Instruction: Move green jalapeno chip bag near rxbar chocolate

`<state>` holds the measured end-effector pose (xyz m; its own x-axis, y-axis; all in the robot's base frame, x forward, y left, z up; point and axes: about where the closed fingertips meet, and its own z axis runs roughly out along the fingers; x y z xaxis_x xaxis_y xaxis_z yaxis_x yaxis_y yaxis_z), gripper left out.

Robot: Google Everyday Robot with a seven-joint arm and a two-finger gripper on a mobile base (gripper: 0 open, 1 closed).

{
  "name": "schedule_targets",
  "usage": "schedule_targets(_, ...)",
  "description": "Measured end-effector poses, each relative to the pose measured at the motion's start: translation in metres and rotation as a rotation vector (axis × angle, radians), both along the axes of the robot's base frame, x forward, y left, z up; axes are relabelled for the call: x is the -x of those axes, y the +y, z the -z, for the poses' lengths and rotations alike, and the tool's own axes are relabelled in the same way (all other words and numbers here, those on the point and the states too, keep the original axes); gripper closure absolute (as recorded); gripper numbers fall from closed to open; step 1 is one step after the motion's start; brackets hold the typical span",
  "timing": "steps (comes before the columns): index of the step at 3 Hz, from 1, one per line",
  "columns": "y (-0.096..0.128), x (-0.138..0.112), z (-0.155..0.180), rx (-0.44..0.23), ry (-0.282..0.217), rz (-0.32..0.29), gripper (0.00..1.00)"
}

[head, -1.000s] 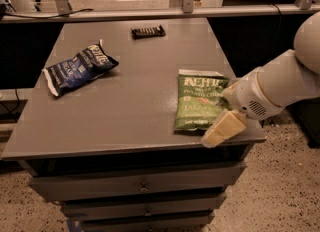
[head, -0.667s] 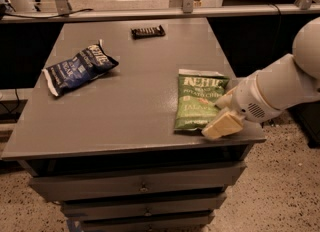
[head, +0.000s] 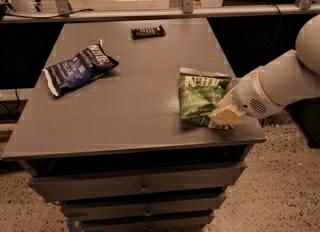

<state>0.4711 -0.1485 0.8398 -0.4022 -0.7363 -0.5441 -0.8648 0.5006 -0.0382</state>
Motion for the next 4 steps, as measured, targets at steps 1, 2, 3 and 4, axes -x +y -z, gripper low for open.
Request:
schedule_targets(1, -0.011, -0.019, -0.025, 0.026, -0.057, -0.004, 1.00)
schedule_targets(2, -0.033, -0.045, -0.078, 0.068, -0.175, 0.003, 1.00)
schedule_targets(3, -0.033, -0.045, -0.077, 0.068, -0.174, 0.003, 1.00)
schedule_targets(4, -0.037, -0.063, -0.074, 0.092, -0.196, 0.003, 1.00)
